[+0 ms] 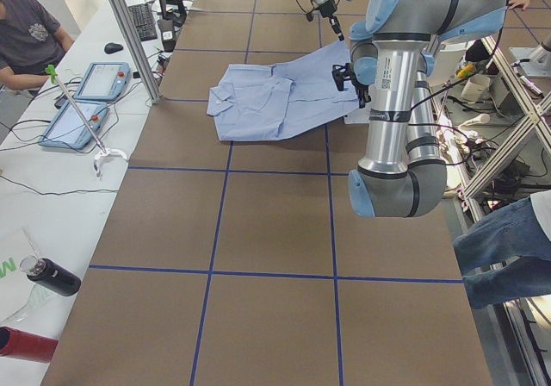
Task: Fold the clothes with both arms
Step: 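Lift the hem with both grippers and fold it toward the collar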
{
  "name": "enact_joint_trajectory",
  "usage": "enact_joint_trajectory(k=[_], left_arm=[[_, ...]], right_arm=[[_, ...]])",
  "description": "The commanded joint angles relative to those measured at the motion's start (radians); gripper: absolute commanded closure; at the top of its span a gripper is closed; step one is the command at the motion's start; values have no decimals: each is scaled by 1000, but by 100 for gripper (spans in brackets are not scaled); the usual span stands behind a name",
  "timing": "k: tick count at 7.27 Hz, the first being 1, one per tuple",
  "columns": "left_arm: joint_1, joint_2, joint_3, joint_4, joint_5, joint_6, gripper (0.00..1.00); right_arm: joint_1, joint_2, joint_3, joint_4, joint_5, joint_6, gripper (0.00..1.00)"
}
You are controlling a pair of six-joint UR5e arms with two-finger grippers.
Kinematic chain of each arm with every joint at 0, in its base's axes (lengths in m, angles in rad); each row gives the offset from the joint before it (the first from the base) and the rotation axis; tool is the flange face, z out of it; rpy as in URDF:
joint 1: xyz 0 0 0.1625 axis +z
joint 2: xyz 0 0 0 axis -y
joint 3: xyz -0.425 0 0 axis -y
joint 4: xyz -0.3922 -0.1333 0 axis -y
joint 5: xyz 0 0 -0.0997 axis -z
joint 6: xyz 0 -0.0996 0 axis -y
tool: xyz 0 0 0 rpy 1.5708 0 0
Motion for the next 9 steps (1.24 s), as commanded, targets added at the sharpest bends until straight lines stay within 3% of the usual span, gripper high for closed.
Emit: enact_joint_trajectory(k=[1,5,9], left_arm=[[3,-24,7,7,-1,-10,100],[-190,-125,111,2,1,85,100],[-386,-127,192,-5,-18,261,100]], right_arm=[[11,-3,-9,0,-8,2,100],[181,115,-143,0,-19,-1,100],[258,183,-222,-8,-110,-1,100]])
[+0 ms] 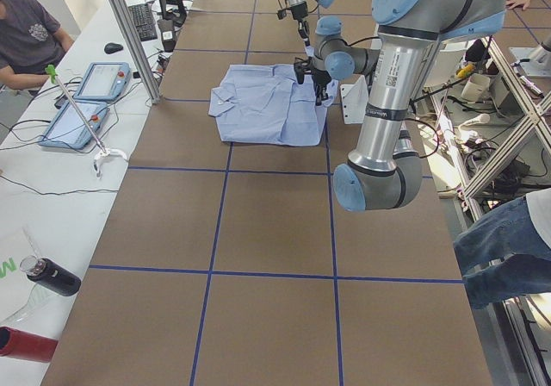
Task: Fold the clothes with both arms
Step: 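Carry the hem with both grippers up to the collar edge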
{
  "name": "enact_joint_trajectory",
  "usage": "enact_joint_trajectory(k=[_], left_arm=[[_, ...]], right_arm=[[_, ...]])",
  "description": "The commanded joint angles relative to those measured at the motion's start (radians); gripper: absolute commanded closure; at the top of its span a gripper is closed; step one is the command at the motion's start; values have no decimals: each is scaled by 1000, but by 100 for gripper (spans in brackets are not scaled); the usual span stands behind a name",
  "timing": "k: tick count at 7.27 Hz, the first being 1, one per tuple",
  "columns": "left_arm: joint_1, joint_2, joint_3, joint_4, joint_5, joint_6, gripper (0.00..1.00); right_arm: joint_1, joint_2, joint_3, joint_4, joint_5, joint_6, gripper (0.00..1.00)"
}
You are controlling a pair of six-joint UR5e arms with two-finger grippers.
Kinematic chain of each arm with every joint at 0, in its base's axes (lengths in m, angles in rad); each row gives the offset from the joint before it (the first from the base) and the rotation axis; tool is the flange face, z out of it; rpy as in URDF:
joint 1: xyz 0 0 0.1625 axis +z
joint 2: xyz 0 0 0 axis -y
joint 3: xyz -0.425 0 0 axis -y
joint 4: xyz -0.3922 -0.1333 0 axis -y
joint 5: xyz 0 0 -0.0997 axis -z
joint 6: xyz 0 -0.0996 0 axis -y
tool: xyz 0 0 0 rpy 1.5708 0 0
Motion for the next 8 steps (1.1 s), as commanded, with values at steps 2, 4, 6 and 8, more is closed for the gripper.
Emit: enact_joint_trajectory(k=[2,4,6,8], left_arm=[[-64,-1,36,-7,-14,31,100],[-96,-6,59,-10,-14,31,100],[-152,-68,115,-14,-14,49,100],[-242,-90,143,-13,-52,176,100]], right_arm=[[78,27,-48,-9,-14,0,100],[101,33,-68,-9,-23,-2,100],[153,140,-132,-11,-20,-2,100],[219,212,-179,-11,-21,-2,100]])
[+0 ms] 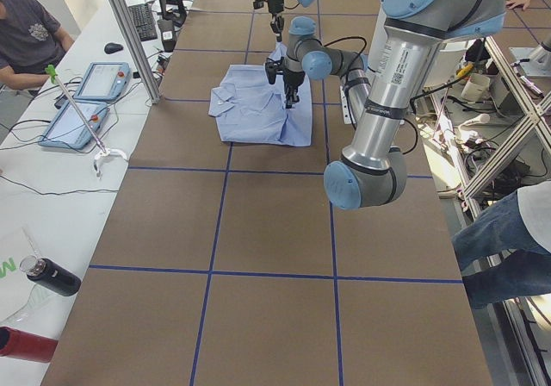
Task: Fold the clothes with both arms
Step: 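Carry the hem with both grippers up to the collar edge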
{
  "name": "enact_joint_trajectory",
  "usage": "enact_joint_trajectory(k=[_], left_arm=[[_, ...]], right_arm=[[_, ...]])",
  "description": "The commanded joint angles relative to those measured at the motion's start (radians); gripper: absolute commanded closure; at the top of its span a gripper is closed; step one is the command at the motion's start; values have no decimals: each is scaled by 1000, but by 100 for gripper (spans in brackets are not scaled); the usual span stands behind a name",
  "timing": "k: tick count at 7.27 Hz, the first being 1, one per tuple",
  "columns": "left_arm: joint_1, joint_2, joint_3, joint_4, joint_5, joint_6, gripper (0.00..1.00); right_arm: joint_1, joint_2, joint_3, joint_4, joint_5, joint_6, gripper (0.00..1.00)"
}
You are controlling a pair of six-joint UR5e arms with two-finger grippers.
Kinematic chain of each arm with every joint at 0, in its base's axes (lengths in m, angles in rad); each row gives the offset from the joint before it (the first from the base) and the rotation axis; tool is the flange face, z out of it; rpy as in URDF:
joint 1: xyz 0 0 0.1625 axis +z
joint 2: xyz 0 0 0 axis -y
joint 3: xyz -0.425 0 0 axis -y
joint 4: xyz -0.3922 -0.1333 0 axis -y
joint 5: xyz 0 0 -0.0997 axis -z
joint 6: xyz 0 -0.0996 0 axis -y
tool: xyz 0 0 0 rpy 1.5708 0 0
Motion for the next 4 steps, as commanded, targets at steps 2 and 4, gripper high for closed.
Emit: enact_joint_trajectory(k=[2,4], left_arm=[[-133,-68,140,-50,-35,167,100],[-160,-77,332,-267,-37,174,100]], right_arm=[[55,160,-180,9,-6,-24,100],[68,245,-333,12,-7,-116,100]])
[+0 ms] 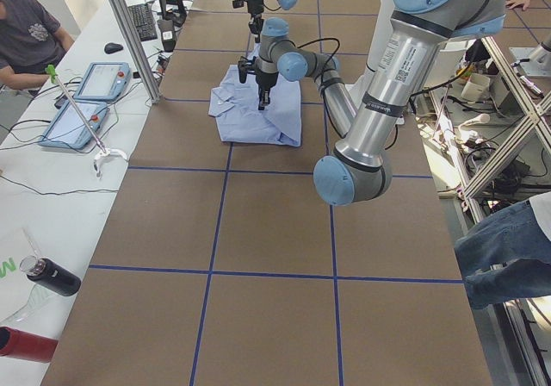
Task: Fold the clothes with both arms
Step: 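Carry the hem with both grippers up to the collar edge, then release the hem and raise both grippers off the shirt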
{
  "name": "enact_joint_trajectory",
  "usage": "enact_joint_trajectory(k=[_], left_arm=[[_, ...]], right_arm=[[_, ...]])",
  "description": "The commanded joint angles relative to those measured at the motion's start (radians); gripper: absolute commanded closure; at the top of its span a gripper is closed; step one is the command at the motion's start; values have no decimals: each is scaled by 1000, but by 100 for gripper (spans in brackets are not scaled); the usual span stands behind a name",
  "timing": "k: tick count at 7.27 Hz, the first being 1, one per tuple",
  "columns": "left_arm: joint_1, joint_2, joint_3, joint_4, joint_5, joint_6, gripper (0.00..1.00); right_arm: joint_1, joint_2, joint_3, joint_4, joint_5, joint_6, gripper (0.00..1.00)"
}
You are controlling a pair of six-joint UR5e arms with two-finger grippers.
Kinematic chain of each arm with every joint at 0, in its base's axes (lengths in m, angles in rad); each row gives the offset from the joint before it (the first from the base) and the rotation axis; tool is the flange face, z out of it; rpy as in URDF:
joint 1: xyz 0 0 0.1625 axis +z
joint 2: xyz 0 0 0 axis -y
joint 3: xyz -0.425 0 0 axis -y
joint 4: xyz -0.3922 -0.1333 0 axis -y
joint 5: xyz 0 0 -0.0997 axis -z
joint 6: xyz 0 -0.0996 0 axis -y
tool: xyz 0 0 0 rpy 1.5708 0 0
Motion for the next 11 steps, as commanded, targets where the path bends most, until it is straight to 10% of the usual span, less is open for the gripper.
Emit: enact_joint_trajectory(k=[1,6,11], left_arm=[[-30,-10,173,-200,-1,10,100],[-64,-71,420,-397,-1,12,100],[-64,-88,442,-409,-1,10,100]], right_arm=[[16,80,-134,2,-2,-55,100],[33,160,-287,3,-14,-86,100],[39,193,-358,5,-23,-118,100]])
